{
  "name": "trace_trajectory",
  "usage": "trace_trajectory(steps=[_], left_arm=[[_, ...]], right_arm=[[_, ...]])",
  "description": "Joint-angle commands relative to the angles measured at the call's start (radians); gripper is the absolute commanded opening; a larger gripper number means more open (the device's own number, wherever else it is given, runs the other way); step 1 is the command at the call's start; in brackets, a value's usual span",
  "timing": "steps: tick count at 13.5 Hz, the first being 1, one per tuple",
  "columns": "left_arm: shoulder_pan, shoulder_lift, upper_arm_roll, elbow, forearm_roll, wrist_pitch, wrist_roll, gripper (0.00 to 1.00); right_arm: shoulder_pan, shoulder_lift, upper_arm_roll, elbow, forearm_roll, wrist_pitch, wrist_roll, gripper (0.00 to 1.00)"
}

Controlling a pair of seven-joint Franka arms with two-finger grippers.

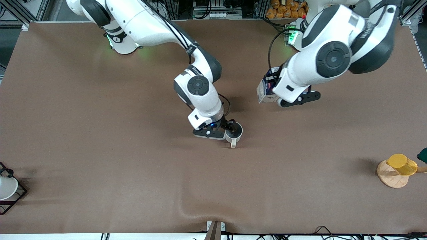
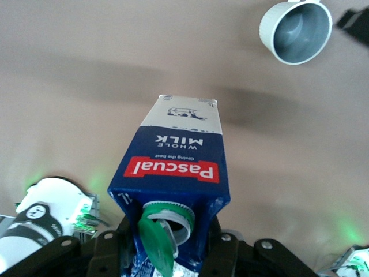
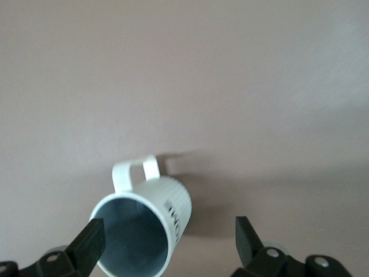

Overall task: Place milk next to cup
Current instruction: 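Set the mug down and withdraw the right gripper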

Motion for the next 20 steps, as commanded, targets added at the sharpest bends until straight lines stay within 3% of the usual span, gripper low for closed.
trace_trajectory(steps=[1, 3, 5, 9, 12, 14, 16, 20], left_arm=[[-0.049, 0.037, 0.003, 0.016, -0.024, 0.053, -0.091, 0.49], [-0.085, 0.054, 0.005, 0.016, -0.024, 0.093, -0.131, 0.49], [-0.106, 0.069, 0.005, 0.016, -0.024, 0.131, -0.149, 0.49], [-0.145, 0.135, 0.005, 0.053, -0.023, 0.197, -0.159, 0.49], [-0.171, 0.167, 0.005, 0.07, -0.023, 0.2, -0.171, 0.49], [-0.185, 0.181, 0.008, 0.071, -0.023, 0.208, -0.169, 0.49], [-0.188, 0.195, 0.009, 0.07, -0.017, 0.217, -0.165, 0.49], [-0.208, 0.222, 0.014, 0.068, 0.023, 0.249, -0.159, 0.49]], right_arm=[[-0.087, -0.094, 0.021, -0.019, -0.001, -0.102, -0.008, 1.0], [-0.122, -0.15, 0.01, -0.03, -0.01, -0.172, -0.179, 1.0], [-0.229, -0.251, 0.01, -0.089, -0.011, -0.353, -0.392, 1.0], [-0.415, -0.475, 0.01, -0.322, -0.011, -0.364, -0.672, 1.0], [-0.535, -0.626, 0.009, -0.432, -0.011, -0.419, -0.801, 1.0], [-0.621, -0.699, 0.01, -0.433, -0.011, -0.554, -0.901, 1.0], [-0.674, -0.762, 0.006, -0.438, -0.016, -0.596, -0.979, 1.0], [-0.707, -0.786, -0.074, -0.421, -0.016, -0.636, -1.105, 1.0]])
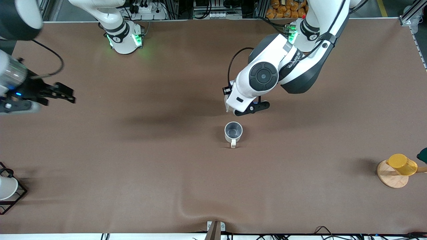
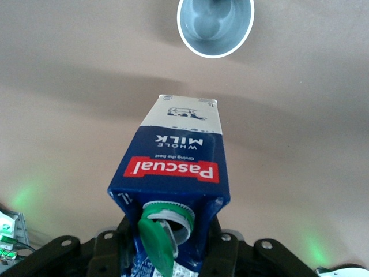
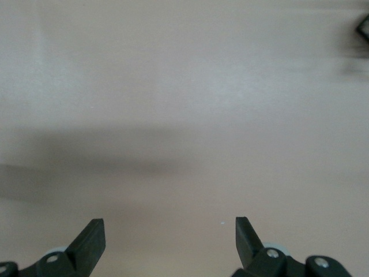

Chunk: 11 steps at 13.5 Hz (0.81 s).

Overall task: Place milk next to cup
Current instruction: 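Lower the milk carton beside the mug with the left gripper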

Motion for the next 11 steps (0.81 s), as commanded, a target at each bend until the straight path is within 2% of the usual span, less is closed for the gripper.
trace_trajectory(steps=[1, 6, 11], left_arm=[[-0.023, 0.037, 0.009, 0.029, 0.038, 0.017, -0.009, 0.49], [-0.031, 0.071, 0.011, 0.027, 0.129, 0.06, 0.015, 0.49], [-0.043, 0.094, 0.011, 0.027, 0.131, 0.132, 0.018, 0.5]], right_arm=[[-0.008, -0.024, -0.031, -0.031, -0.009, 0.009, -0.063, 1.0], [-0.025, -0.047, -0.046, 0.006, -0.006, -0.039, -0.053, 1.0], [-0.037, -0.044, -0.049, 0.024, -0.007, -0.056, -0.06, 1.0]])
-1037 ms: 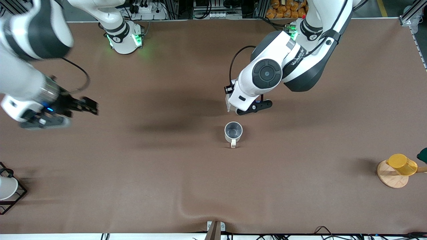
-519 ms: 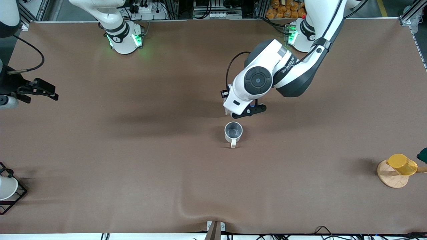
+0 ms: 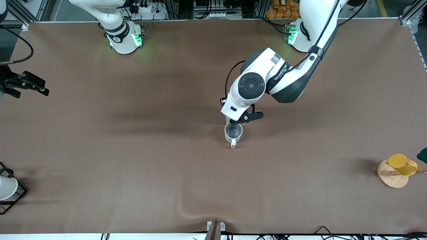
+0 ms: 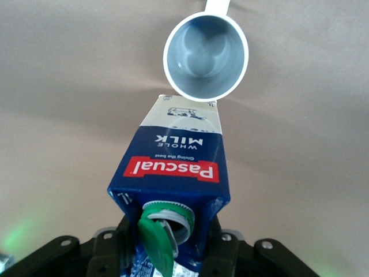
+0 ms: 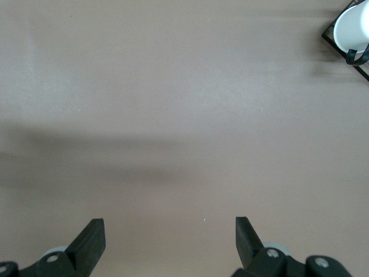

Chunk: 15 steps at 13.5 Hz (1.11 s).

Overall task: Place milk next to cup
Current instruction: 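Lower the milk carton beside the mug with the left gripper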

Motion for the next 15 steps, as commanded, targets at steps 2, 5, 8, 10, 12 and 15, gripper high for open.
trace_trajectory(steps=[2, 5, 8, 10, 12, 15], left_arm=[[-0.02, 0.018, 0.008, 0.027, 0.026, 0.018, 0.039, 0.5], [-0.018, 0.019, 0.008, 0.027, 0.049, 0.018, 0.07, 0.49], [-0.02, 0.029, 0.008, 0.024, 0.055, 0.018, 0.07, 0.49], [-0.02, 0.041, 0.008, 0.026, 0.055, 0.021, 0.07, 0.49], [-0.02, 0.047, 0.008, 0.026, 0.055, 0.021, 0.07, 0.5], [-0.018, 0.055, 0.008, 0.026, 0.057, 0.018, 0.085, 0.52]], right_arm=[[-0.031, -0.009, 0.011, 0.001, -0.003, -0.021, -0.013, 1.0], [-0.031, -0.002, 0.012, 0.004, 0.008, 0.0, -0.013, 1.0], [-0.025, -0.004, 0.015, 0.007, 0.008, 0.0, -0.007, 1.0], [-0.023, -0.004, 0.017, 0.012, 0.007, 0.0, -0.009, 1.0], [-0.02, -0.002, 0.018, 0.026, 0.004, -0.008, -0.009, 1.0], [-0.013, 0.005, 0.021, 0.026, 0.002, -0.02, -0.01, 1.0]])
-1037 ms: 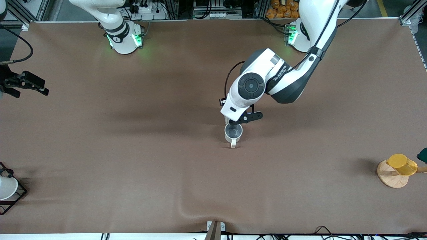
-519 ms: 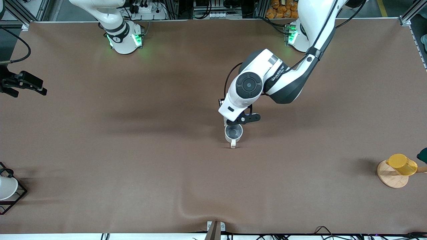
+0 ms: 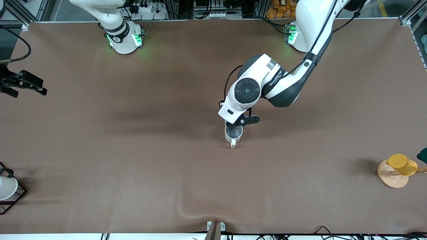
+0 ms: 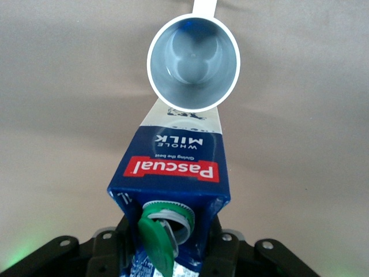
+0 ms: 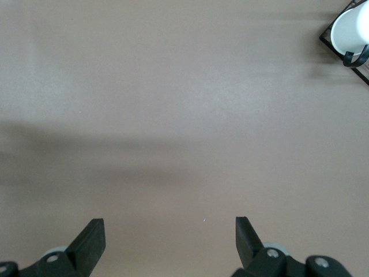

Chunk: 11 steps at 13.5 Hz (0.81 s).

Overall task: Place milk next to cup
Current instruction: 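Lower the milk carton beside the mug with the left gripper, then open the left gripper and release the carton beside the mug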

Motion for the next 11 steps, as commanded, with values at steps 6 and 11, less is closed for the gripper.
trace_trajectory(steps=[6, 11], left_arm=[[-0.011, 0.032, 0.007, 0.024, 0.048, -0.003, 0.015, 1.0], [-0.009, 0.003, 0.007, 0.028, 0.045, -0.003, 0.014, 1.0]], right_arm=[[0.006, 0.014, 0.011, 0.016, -0.005, -0.007, -0.01, 1.0], [0.013, 0.014, 0.011, 0.015, 0.004, -0.017, -0.01, 1.0]])
